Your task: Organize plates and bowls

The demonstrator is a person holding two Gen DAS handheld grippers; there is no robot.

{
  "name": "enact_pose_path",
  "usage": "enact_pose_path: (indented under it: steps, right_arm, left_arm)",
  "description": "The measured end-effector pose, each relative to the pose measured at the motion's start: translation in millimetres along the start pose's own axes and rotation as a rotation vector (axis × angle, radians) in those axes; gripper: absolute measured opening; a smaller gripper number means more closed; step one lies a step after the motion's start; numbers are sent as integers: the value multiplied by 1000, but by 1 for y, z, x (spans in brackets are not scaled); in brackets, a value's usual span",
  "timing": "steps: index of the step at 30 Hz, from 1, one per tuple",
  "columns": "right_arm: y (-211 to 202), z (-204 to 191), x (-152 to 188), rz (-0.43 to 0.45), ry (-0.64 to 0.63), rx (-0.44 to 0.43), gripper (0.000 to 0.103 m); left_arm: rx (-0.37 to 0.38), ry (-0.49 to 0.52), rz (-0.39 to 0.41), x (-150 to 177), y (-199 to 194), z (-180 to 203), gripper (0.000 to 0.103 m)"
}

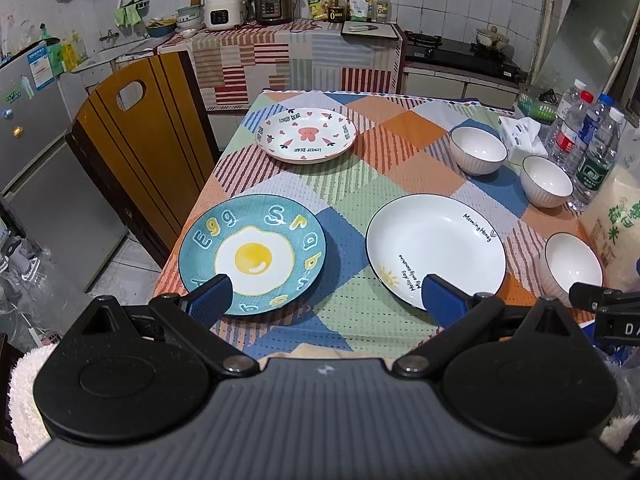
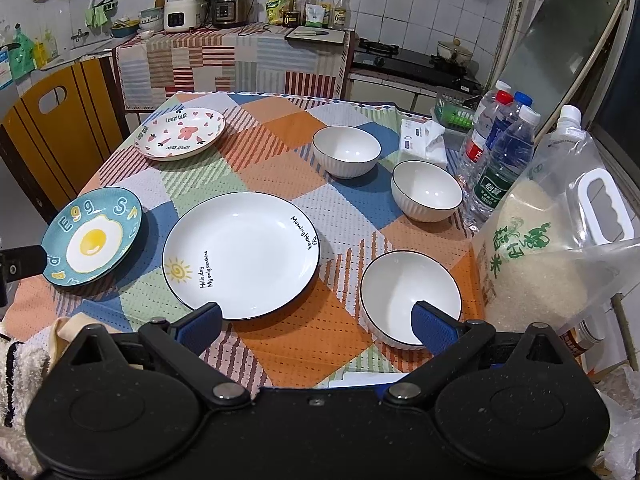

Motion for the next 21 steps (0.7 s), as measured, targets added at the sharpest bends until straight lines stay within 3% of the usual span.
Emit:
enact_pose_path:
  steps: [21]
  right_arm:
    - [7, 1, 5, -9, -13, 11, 102]
  left_arm:
    - [33, 1, -22, 1, 7, 3, 102]
Point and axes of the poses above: each gripper's, at about its wrist camera, not at the fingertips, and y roughly the way its jaws point, z to its right, x to its underside, the point moved 5 cm from there along y, roughly the way its jaws point, and after that the axes turned 7 degrees about -x, right-handed, at the moved point
